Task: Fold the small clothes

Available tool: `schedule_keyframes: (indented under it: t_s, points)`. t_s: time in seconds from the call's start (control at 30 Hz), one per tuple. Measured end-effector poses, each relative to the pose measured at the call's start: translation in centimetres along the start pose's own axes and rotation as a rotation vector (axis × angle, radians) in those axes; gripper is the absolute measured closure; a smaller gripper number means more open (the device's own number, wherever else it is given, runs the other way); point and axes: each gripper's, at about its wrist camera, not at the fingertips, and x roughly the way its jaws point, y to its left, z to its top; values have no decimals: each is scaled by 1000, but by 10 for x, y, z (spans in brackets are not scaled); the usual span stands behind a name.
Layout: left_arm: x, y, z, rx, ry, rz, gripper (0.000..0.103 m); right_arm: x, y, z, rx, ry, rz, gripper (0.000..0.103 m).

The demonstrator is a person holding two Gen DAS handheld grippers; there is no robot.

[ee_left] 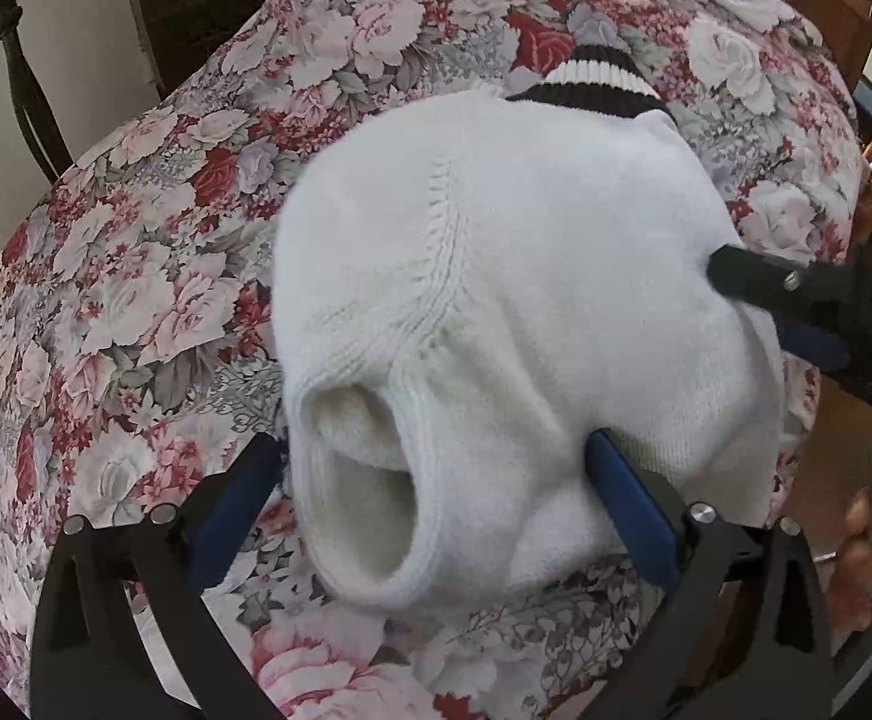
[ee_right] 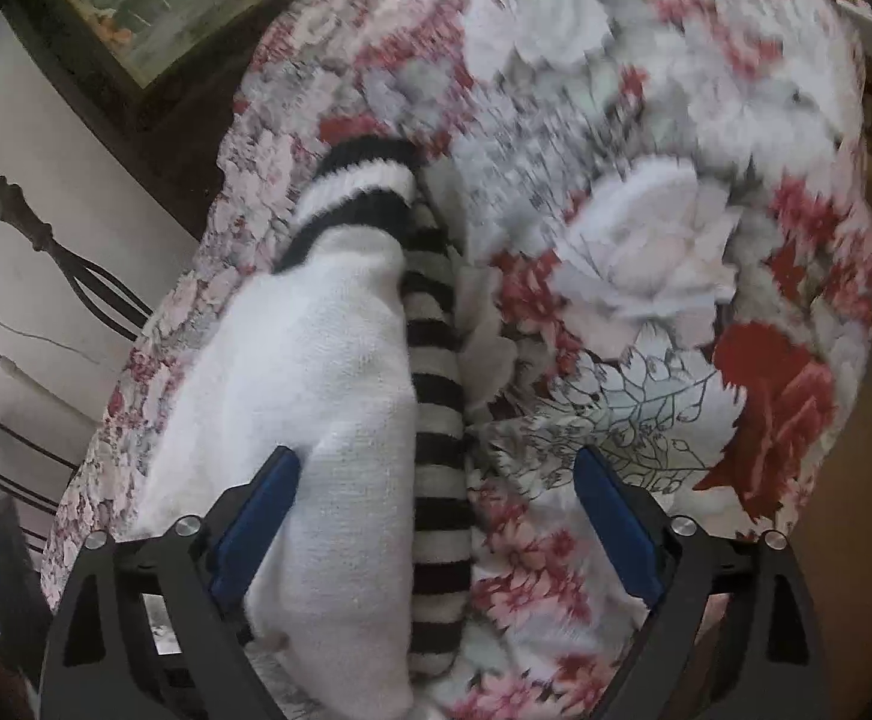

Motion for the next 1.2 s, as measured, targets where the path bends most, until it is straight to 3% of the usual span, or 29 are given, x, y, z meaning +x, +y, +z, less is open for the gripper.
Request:
schedule_keyframes:
  t_s: [0.17,0.3,0.4,0.47,0.57,0.67,1.03,1.2]
  points:
    - [-19,14,-2,-42,-20,0,5,-23,47,0,-174,-121,13,11]
    - [-30,19,-6,-41,-49,21,5,-16,64,2,-242,-128,-22,11]
    - [-27,19,-8,-20,-43,49,5,-1,52,2,-206,-73,-66,10]
    - [-21,20,-9,-13,-30,59,5,21,37,-3,-153,42,-128,6]
    - [-15,19,-13,-8,-5,65,4,33,15,-5,-14,96,-34,4]
    - [-18,20,-14,-2,-8,64,4,31,9,-4,56,123,-17,4]
    - [-51,25,-25,-2,-42,52,5,-54,46,-26,-68,-93,-54,4]
    - [-84,23,-30,23,-80,20,5,-101,50,-38,-83,-200,2,4]
